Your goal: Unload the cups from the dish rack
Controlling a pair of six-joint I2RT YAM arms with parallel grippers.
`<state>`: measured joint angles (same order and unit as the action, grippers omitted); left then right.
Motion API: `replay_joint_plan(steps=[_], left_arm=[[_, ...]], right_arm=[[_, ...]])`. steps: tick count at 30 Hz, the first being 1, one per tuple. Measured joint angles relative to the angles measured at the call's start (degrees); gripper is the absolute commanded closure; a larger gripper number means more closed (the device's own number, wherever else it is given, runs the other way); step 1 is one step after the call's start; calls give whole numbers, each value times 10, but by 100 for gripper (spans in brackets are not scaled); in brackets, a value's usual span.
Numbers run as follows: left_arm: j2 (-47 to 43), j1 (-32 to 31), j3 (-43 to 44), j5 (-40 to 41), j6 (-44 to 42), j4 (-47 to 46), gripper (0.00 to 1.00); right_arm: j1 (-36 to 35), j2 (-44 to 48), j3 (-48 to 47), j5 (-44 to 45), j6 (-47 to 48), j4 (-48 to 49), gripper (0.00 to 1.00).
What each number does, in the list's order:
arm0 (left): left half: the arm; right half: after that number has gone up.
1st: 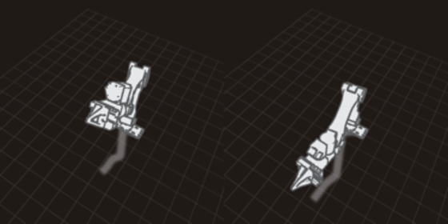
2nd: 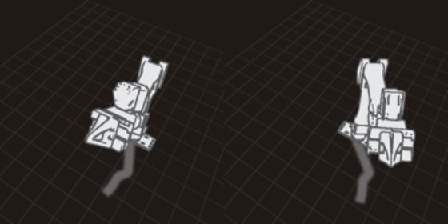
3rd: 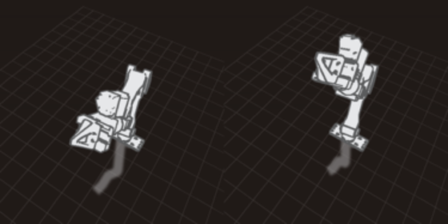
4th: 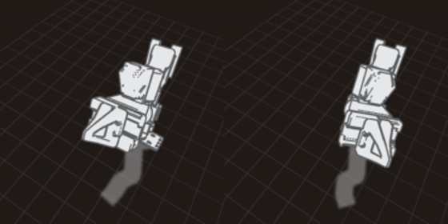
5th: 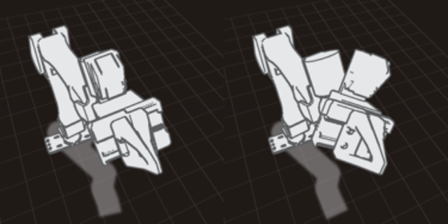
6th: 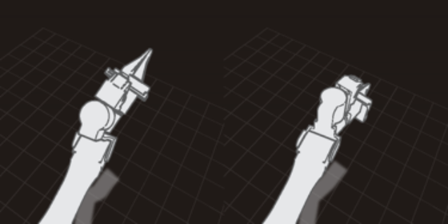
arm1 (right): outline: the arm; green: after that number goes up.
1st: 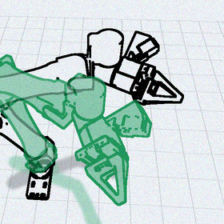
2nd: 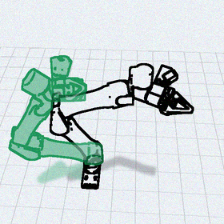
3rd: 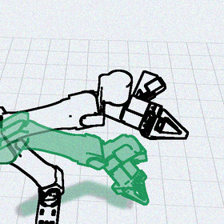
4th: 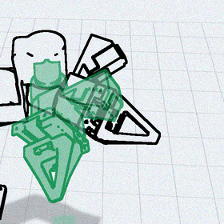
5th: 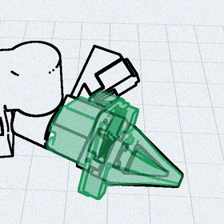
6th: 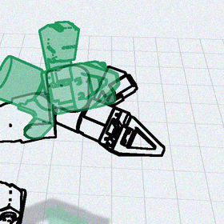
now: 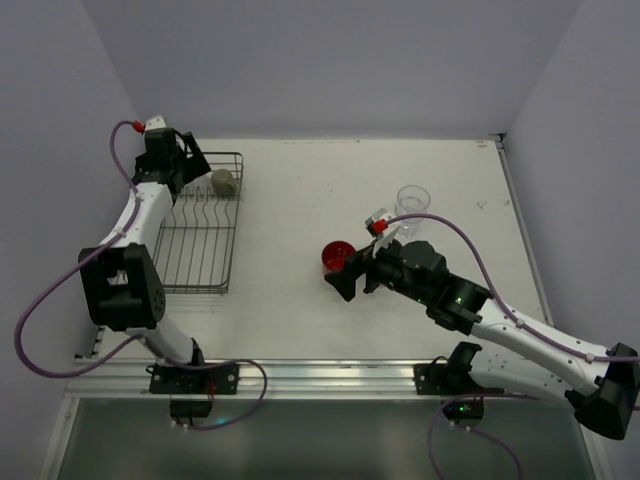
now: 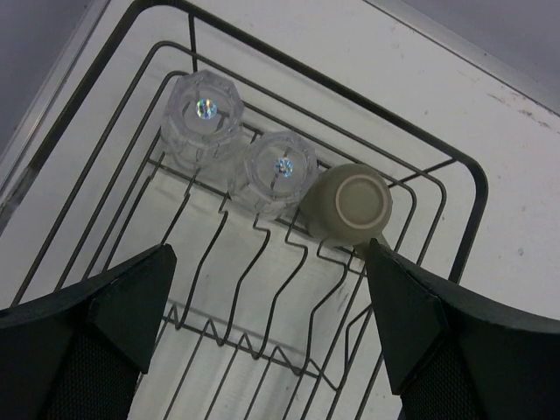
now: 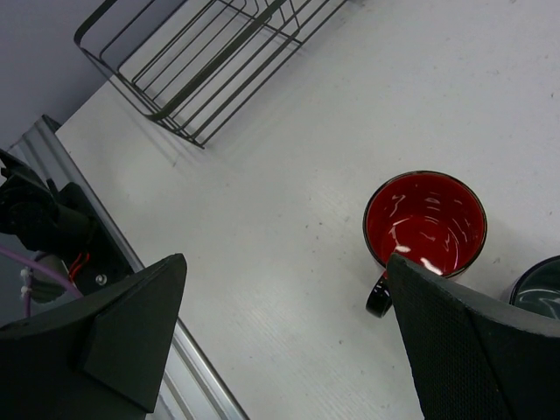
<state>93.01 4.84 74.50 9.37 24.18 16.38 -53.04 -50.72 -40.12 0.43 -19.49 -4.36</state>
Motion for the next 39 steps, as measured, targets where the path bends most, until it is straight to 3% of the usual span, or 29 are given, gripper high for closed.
replay_joint_plan(steps=[11, 28, 37, 39], left_arm=[[125, 4, 85, 40, -23, -26, 20], [221, 30, 144, 63, -42, -47, 25], [261, 33, 180, 67, -58, -52, 38], [265, 34, 181, 67, -58, -53, 45]], right_arm=[[0, -19, 3, 0, 0, 8, 2], [0, -97, 3, 0, 1, 29, 2], [0, -125, 3, 0, 1, 32, 2], [0, -128, 3, 0, 2, 32, 2]])
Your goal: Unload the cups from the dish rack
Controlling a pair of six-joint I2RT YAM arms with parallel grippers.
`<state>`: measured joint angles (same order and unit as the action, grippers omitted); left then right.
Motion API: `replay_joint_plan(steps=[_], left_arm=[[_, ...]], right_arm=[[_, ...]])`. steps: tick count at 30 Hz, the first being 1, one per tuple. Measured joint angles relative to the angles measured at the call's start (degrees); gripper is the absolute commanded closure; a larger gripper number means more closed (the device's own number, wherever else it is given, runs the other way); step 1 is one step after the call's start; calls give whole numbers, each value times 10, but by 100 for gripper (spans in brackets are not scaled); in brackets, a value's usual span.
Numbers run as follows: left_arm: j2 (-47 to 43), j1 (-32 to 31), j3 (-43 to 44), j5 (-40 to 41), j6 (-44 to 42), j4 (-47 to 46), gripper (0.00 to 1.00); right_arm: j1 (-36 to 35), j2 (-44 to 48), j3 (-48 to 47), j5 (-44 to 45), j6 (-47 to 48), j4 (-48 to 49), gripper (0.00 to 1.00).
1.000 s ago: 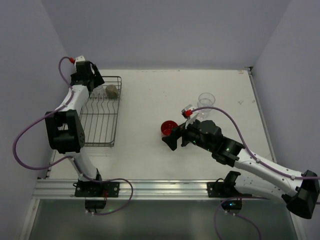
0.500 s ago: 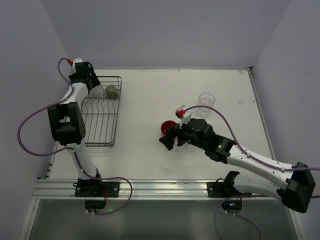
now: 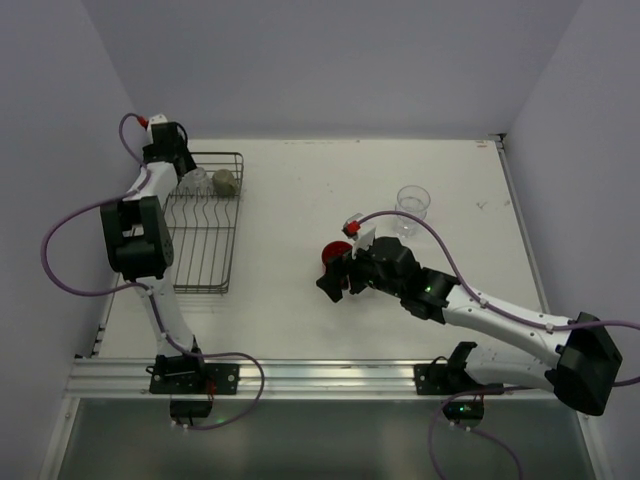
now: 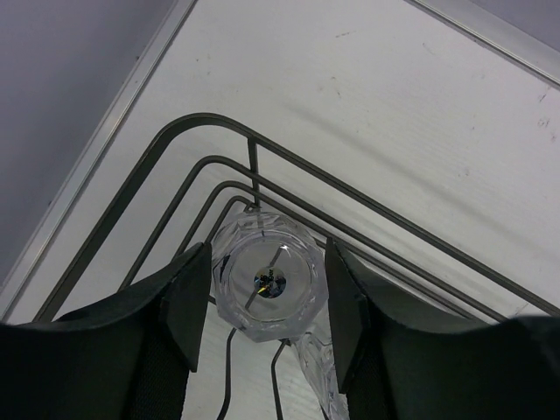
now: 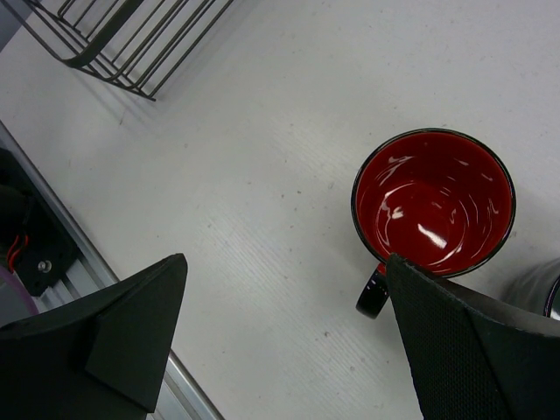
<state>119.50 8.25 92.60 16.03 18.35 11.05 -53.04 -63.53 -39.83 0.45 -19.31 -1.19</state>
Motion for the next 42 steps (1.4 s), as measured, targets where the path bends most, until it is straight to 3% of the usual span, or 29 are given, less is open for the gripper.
replay_joint_plan(steps=[5, 8, 16, 23, 28, 35, 42], left_arm=[[2, 1, 2, 3, -5, -2, 73], [2, 1, 2, 3, -5, -2, 81], [-28, 2, 1, -11, -2, 6, 86], [-156, 3, -30, -55, 42, -11, 94], [-299, 3, -129, -123, 110, -59, 96], [-505, -16, -338, -280, 230, -132, 96], [-671, -45, -509, -433, 376, -226, 95]], right_arm=[[0, -2, 0, 0, 0, 0, 2], [0, -2, 0, 0, 1, 0, 2], [0, -5, -2, -6, -6, 12, 2], [0, -6, -4, -26, -37, 38, 2], [0, 11, -4, -31, -75, 57, 4], [0, 50, -4, -54, -141, 142, 10], [2, 28, -25, -90, -178, 212, 13]])
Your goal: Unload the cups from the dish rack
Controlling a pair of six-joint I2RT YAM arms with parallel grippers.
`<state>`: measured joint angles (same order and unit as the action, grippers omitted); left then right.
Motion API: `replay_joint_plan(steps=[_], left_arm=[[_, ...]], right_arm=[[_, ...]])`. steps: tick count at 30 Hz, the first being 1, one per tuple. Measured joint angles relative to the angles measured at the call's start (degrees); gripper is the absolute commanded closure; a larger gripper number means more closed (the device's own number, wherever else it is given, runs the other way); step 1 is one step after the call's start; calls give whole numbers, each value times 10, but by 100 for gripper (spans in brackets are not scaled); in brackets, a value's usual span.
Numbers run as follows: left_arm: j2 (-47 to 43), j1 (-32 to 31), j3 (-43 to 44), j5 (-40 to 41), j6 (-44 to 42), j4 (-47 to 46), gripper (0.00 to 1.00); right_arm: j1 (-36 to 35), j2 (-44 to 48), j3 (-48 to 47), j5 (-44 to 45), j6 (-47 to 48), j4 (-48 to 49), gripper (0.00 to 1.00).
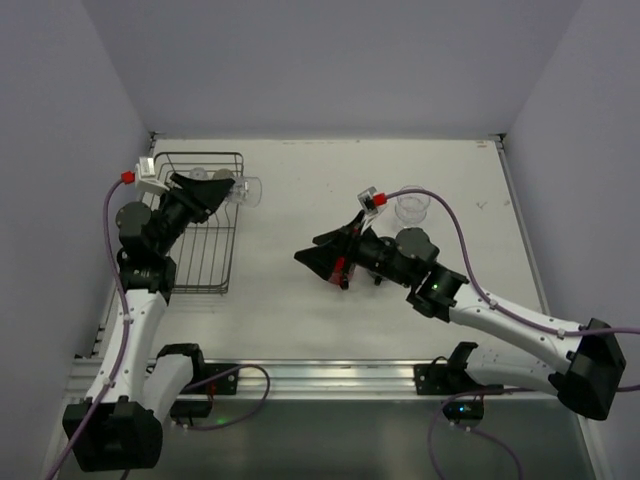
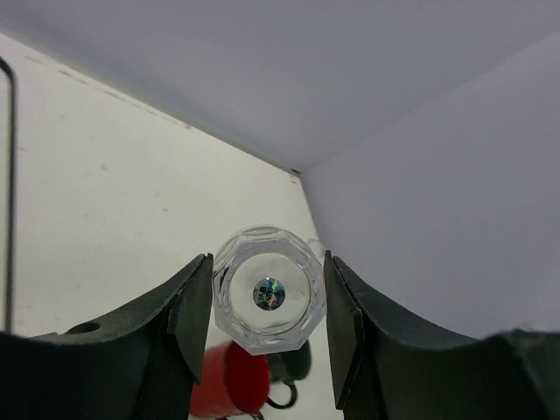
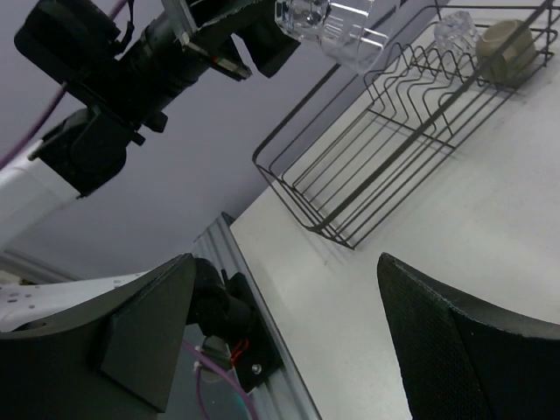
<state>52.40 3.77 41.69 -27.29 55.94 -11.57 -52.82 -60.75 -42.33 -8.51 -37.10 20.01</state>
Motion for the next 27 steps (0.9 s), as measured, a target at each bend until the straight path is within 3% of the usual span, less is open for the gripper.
replay_joint_plan(steps=[11, 17, 27], left_arm=[[-128, -73, -32, -70, 88, -69, 94], [-143, -80, -61, -85, 110, -85, 94], [-143, -83, -114, -116, 166, -147, 93]], right_arm=[[13, -68, -90, -88, -13, 61, 17], [14, -111, -141, -132, -30, 90, 26], [16, -175, -147, -168, -69, 127, 29]])
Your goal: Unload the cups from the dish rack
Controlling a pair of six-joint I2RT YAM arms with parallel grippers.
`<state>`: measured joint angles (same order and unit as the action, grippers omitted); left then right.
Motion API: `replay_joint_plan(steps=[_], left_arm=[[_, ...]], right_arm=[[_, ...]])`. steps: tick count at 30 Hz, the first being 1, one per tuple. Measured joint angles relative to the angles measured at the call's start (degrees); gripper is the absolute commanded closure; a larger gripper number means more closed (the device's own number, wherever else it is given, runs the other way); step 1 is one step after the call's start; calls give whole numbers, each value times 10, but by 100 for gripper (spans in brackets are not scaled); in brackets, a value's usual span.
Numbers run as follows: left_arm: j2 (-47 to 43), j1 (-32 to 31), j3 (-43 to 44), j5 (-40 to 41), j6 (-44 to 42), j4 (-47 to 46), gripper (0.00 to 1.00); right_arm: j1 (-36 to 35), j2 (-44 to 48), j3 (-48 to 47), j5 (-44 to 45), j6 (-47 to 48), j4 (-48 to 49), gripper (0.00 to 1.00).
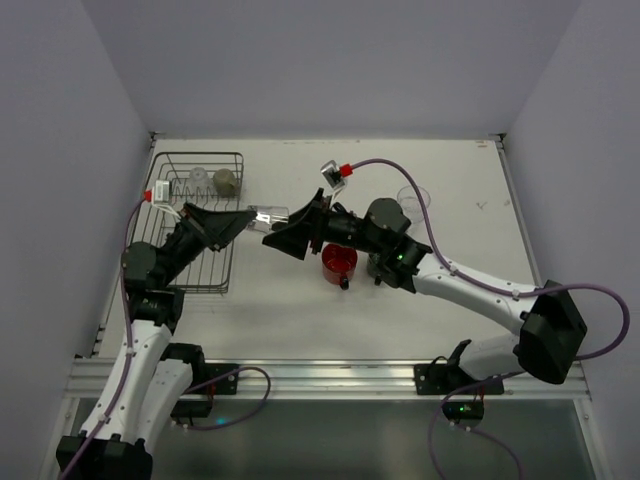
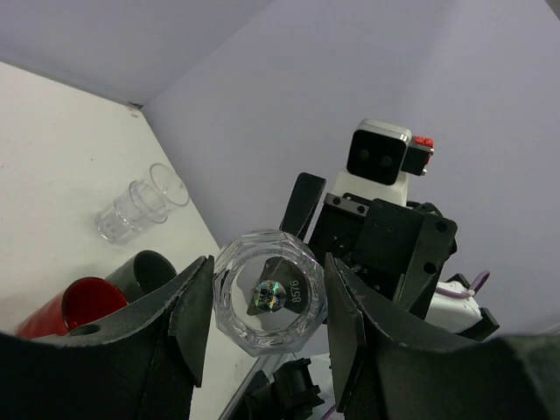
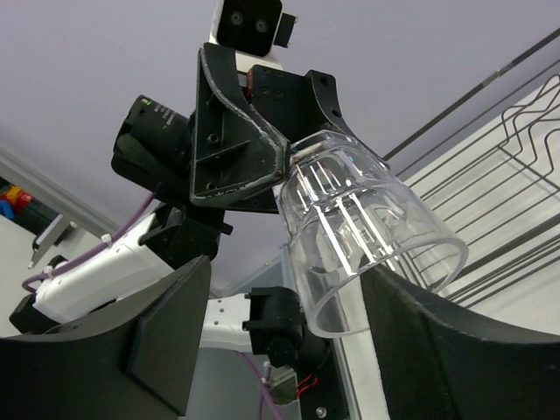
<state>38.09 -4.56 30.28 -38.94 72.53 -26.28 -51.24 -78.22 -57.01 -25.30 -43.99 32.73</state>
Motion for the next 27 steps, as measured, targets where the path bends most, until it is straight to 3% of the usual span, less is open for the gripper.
replay_joint_plan(steps=[3, 4, 5, 7, 8, 11, 14, 19, 27], left_arm=[[-2, 0, -1, -5, 8, -10, 90], [-3, 0, -1, -6, 10, -14, 89], [-4, -1, -1, -8, 12, -16, 86], [-7, -2, -1, -10, 20, -25, 64], [-9, -1, -2, -8, 21, -25, 44], [-10, -1, -2, -7, 21, -22, 17], [-10, -4, -2, -8, -2, -3, 4], [-3, -5, 16, 7, -67, 73, 0], [38, -5, 93, 55, -202, 212, 0]], right_arm=[[0, -6, 0, -3, -5, 8, 51], [0, -7, -1, -6, -8, 13, 67], [0, -9, -2, -11, -9, 20, 76], [2, -14, -3, -13, -18, 31, 98], [3, -17, -3, -21, -22, 41, 100], [3, -20, -3, -24, -31, 65, 100], [3, -19, 13, -21, -36, 76, 100], [4, -1, 73, -13, -32, 70, 100], [6, 68, 97, 0, 37, -65, 100]])
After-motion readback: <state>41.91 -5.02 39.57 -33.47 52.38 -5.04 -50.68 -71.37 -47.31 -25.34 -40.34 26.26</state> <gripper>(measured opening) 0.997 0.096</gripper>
